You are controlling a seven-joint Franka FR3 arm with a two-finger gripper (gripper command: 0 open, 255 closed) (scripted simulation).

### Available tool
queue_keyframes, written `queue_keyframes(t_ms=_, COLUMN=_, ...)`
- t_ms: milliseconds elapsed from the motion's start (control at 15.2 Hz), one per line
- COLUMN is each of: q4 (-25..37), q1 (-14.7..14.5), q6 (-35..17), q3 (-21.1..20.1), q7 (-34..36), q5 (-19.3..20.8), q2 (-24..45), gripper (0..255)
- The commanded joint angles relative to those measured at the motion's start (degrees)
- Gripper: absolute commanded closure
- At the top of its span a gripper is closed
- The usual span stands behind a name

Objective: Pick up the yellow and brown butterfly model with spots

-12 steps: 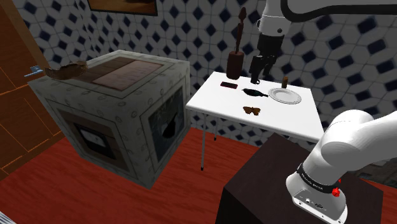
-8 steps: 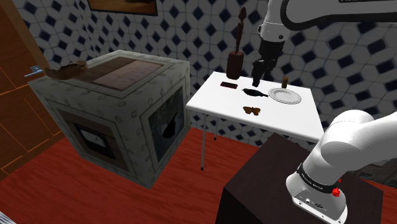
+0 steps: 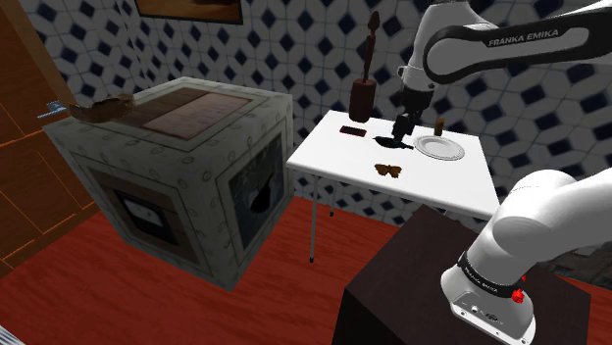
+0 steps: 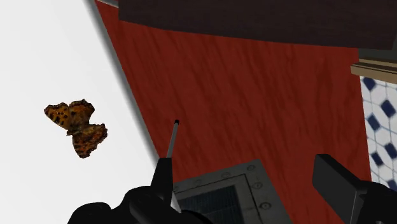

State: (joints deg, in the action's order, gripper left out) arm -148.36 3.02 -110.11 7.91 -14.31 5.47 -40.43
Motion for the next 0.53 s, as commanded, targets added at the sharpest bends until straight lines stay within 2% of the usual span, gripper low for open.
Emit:
queue_keyframes(t_ms=0, q4=-1.57, q1=0.51, q6=-3.86, q3=2.31, q7=-3.19, q5=1.22, q2=1.75, gripper=0)
queue_keyframes(t_ms=462, q4=-3.38, q1=1.29, q6=-17.79, q3=10.98, q7=-14.66, q5=3.61, q2=12.48, gripper=0)
